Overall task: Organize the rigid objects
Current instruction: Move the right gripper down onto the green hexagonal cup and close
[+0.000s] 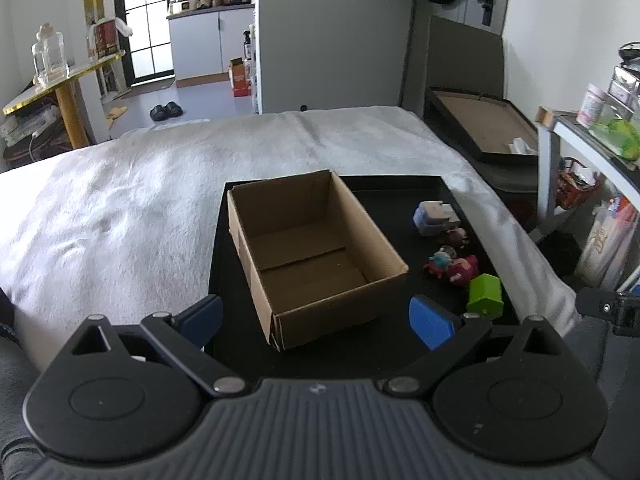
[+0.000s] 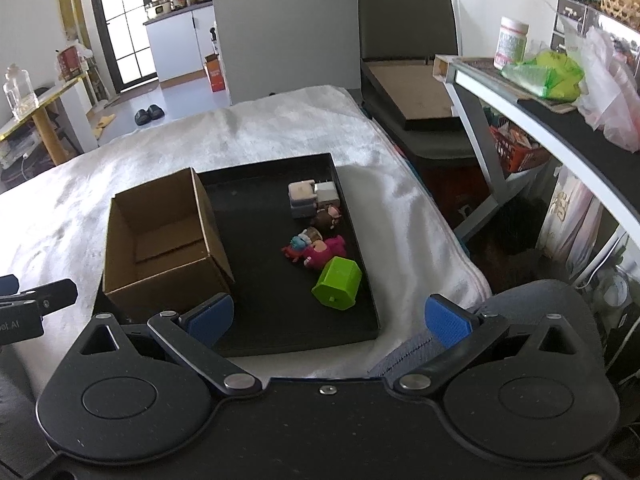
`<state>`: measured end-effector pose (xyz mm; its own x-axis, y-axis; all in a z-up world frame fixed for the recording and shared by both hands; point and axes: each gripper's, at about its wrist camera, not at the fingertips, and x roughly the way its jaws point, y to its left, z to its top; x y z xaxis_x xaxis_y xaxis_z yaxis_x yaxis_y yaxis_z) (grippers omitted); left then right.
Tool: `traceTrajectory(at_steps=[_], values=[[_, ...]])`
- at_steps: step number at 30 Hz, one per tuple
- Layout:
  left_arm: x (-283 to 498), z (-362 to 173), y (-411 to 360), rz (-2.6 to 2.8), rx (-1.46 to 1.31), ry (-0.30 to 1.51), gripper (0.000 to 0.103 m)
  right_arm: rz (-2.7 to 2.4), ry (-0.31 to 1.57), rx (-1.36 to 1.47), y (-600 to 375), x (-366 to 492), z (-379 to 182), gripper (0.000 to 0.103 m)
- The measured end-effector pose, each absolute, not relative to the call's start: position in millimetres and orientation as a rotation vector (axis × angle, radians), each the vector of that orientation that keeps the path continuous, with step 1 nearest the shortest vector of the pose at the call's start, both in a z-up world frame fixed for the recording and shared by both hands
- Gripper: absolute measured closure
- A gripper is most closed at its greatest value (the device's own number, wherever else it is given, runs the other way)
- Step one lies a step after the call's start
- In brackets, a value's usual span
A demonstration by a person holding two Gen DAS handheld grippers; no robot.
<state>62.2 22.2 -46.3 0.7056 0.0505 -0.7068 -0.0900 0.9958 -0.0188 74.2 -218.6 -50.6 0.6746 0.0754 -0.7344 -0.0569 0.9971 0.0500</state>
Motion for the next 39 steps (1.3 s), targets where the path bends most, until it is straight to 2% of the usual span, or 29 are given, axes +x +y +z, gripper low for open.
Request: traceTrajectory(at_steps=[21, 39], values=[[142, -84, 45, 0.185, -0.118, 0.862, 0.004, 0.077, 0.887, 0.070, -225, 128, -79, 0.000], [153, -131, 66, 0.247, -0.188, 0.879, 0.007, 0.089, 0.967, 0.089, -221, 158, -116, 0.002]])
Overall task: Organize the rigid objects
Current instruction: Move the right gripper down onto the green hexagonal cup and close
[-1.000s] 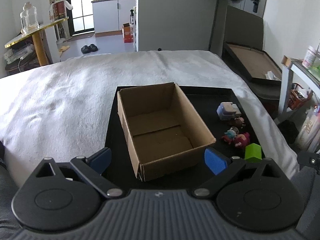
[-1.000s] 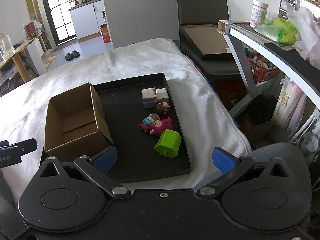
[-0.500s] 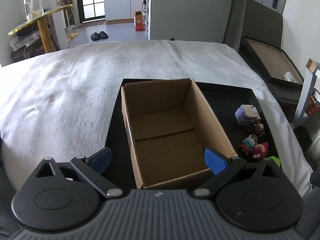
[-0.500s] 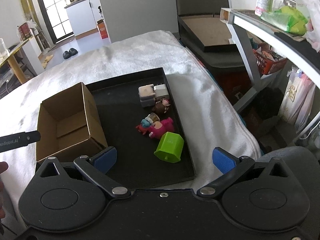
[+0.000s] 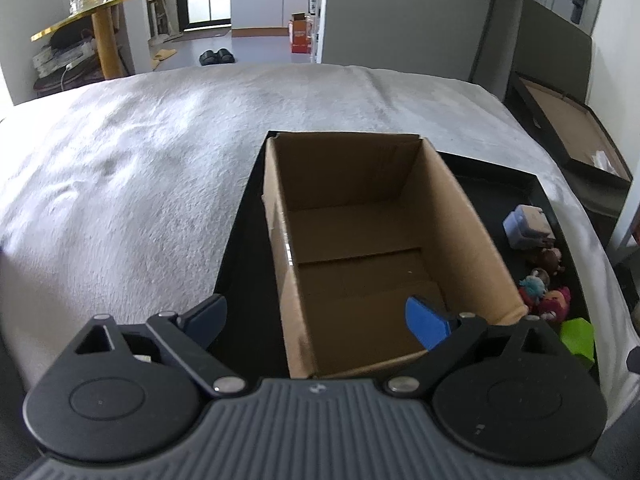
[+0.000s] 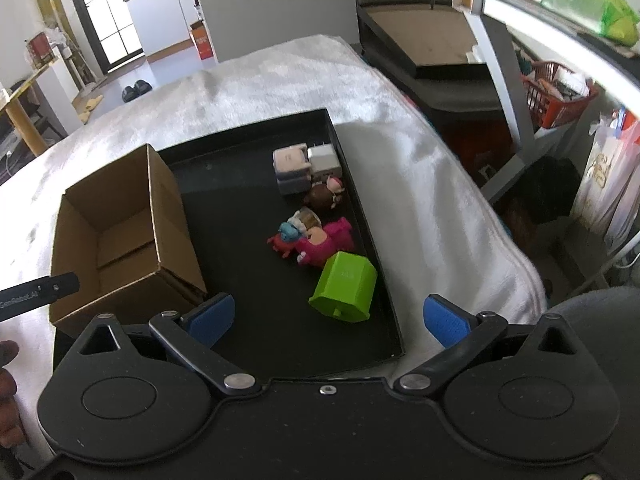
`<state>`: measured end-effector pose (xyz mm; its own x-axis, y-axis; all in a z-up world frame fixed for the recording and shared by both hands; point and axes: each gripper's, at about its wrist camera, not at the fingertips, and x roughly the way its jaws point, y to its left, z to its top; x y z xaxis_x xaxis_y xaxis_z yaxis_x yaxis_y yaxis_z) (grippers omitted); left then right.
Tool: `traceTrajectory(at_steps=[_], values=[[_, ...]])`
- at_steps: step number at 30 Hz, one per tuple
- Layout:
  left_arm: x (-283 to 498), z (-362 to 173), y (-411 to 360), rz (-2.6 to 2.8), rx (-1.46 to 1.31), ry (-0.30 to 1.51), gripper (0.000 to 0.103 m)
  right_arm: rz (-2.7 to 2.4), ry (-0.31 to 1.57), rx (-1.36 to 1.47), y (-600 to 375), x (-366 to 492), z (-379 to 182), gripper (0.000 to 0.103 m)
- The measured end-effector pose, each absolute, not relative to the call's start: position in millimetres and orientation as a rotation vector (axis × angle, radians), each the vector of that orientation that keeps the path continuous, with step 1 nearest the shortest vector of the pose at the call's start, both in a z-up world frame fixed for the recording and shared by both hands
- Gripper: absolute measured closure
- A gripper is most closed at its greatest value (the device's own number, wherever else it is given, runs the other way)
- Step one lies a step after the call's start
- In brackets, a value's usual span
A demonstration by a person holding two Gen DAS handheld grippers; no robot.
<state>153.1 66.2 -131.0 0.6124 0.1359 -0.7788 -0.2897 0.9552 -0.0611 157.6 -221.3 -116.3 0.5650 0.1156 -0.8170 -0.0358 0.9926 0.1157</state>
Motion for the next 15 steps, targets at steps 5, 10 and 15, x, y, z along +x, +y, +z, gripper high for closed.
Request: traceTrajectory(at_steps=[5, 10, 15], values=[[155, -140, 71, 0.261, -0.201, 0.884, 0.012, 0.088, 0.992, 0.090, -217, 163, -127, 0.005], [156, -147, 76, 0.280, -0.217, 0.891, 0.020, 0.092, 1.004, 0.095, -213, 171, -136, 0.007], [159, -155, 78, 0.290, -0.224, 0.925, 0.031, 0.092, 1.025, 0.116, -211, 176, -144, 0.019]])
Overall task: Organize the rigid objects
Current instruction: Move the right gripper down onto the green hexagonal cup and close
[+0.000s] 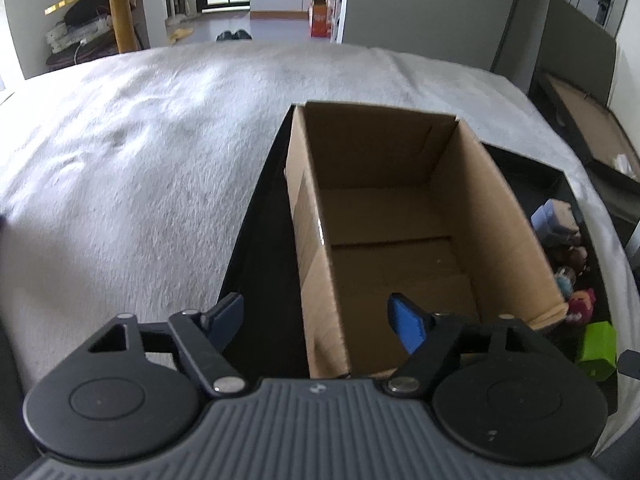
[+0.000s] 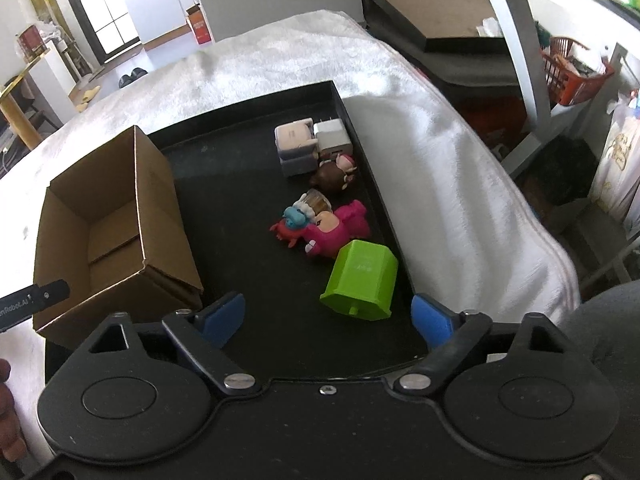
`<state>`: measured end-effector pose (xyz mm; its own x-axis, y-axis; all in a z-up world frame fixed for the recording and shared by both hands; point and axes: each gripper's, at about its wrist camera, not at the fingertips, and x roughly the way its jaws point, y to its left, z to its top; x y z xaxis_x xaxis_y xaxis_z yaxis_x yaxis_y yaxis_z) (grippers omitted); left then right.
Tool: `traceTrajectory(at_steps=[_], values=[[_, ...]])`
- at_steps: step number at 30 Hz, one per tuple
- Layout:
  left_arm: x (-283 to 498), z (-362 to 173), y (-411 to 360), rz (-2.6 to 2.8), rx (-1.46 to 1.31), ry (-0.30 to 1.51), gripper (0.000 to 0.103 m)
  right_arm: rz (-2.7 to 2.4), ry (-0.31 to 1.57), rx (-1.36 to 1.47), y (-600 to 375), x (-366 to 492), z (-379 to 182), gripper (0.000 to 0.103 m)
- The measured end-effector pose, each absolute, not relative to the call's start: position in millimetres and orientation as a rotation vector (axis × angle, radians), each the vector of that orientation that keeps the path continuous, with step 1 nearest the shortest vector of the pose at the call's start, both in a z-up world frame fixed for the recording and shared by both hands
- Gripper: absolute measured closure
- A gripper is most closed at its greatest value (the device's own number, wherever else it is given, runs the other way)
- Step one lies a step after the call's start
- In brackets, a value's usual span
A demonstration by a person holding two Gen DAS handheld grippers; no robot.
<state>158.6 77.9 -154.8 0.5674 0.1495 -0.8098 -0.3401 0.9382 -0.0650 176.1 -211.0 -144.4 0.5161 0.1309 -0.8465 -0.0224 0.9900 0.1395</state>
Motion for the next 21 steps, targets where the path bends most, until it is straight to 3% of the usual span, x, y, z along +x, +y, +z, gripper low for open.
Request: traceTrajectory(at_steps=[2, 7, 12, 21], values=[[159, -157, 79, 0.293, -0.233, 0.931, 0.036, 0.103, 1.039, 0.122, -209, 178, -149, 0.025], [159, -162, 83, 0.292, -0.260, 0.932, 0.056, 0.099, 1.050, 0.122, -206, 184, -159, 0.027], [159, -166, 87, 0.282, -0.284, 0.930, 0.086, 0.065, 1.059, 0.133, -207, 195, -170, 0.032], [155, -158, 97, 0.333, -0.296, 0.876, 0.090, 0.000, 1.055, 0.153, -218, 211, -181, 0.048]])
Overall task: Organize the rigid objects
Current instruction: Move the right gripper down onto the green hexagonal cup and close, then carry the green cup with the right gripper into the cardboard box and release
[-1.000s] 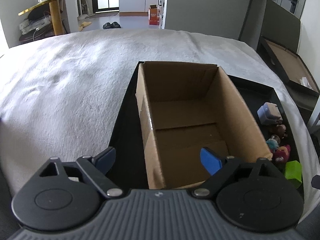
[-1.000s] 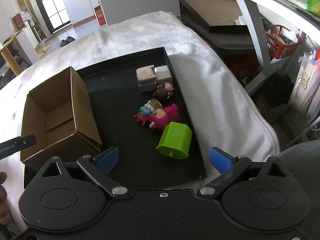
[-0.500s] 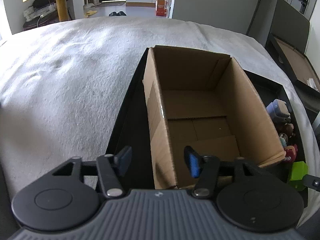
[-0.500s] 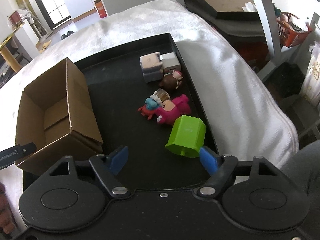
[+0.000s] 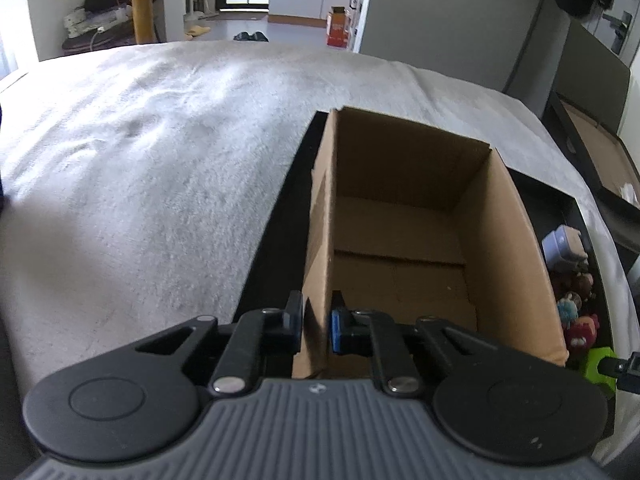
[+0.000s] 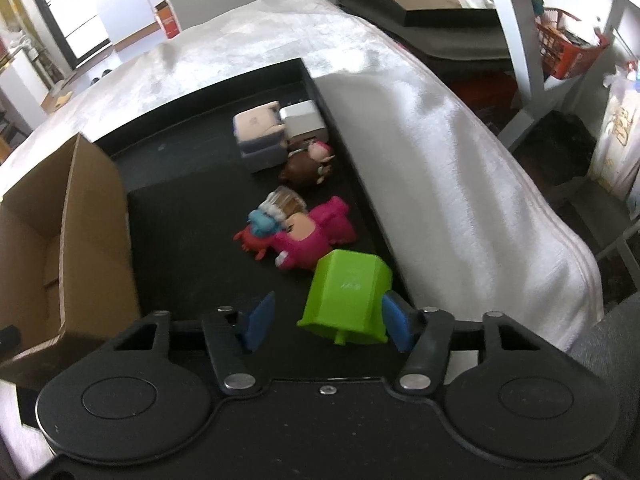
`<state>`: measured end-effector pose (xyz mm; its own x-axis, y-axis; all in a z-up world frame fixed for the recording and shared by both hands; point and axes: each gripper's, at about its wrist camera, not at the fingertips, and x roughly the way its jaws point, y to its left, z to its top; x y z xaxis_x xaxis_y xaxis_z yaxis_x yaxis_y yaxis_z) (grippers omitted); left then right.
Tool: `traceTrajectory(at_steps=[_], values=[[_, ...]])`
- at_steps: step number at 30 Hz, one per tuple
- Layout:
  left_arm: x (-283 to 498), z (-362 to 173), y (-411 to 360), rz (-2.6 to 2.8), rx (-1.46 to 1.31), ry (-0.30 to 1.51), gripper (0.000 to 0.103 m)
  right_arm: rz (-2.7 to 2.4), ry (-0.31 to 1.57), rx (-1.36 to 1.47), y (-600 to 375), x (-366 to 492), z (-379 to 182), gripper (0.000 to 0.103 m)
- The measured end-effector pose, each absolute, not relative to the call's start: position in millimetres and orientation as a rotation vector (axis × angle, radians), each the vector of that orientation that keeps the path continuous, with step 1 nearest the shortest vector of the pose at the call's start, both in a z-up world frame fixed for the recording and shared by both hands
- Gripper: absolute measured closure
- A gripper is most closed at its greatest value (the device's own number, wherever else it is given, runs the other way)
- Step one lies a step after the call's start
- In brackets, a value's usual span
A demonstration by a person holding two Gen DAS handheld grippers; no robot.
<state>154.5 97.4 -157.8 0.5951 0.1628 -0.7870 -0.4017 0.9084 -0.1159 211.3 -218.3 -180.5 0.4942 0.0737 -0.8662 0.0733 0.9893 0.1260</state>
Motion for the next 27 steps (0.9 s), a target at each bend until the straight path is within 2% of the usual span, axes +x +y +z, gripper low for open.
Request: traceTrajectory(at_steps=[5, 7, 11, 19, 27], values=[[154, -157, 99, 0.340, -0.295, 0.873, 0.090, -0.025, 1.056, 0.150, -220, 216, -189, 0.060], [154, -157, 97, 0.351, -0.270, 0.872, 0.090, -0.033, 1.052, 0.128, -218, 217, -193, 0.060], [153, -156, 94, 0.371, -0.237, 0.869, 0.090, -0.032, 1.031, 0.074, -211, 218, -195, 0.060], [154, -158, 83, 0.394, -0.134, 0.861, 0.090, -0.018, 1.042, -0.034, -197, 222, -201, 0.051], [157, -162, 76, 0.410, -0.048, 0.850, 0.090, 0.026, 1.038, -0.105, -186, 223, -201, 0.053]])
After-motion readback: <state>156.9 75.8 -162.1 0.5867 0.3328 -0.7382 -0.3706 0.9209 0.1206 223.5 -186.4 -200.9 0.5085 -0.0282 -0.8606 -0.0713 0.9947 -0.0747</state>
